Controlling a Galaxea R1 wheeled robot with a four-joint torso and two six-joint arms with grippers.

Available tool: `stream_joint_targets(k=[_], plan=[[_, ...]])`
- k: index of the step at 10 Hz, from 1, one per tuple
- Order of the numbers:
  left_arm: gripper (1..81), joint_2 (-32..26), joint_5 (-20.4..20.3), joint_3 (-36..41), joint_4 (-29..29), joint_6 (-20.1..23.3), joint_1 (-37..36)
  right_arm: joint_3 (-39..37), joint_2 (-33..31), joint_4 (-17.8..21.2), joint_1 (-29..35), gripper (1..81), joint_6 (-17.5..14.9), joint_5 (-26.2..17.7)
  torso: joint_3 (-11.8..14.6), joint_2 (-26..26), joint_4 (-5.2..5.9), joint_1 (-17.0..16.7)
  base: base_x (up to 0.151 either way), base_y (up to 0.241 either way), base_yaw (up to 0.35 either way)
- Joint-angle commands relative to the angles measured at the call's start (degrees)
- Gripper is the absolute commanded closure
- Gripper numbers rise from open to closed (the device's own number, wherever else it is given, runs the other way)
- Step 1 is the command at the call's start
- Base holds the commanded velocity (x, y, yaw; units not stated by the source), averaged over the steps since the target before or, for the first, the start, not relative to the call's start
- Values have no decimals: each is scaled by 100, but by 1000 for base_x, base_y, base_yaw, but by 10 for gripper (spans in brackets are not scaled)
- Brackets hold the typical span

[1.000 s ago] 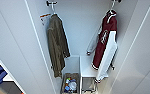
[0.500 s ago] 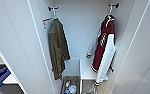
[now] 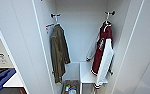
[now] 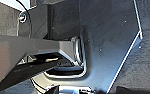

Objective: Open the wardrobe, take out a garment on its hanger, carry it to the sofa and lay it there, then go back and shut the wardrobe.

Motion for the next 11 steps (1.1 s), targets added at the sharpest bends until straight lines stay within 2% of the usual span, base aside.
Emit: stream_joint_targets(k=[1,3,11], plan=[[10,9,279,1,70,28,-177,21,51,-53,136,10,-12,-310,0,0,0,0,0,0,0],[10,0,279,1,70,28,-177,21,51,-62,163,10,-21,-310,0,0,0,0,37,0,0],[10,0,278,1,70,36,-177,21,95,-159,180,10,-21,-310,5,-6,0,-9,95,0,0]])
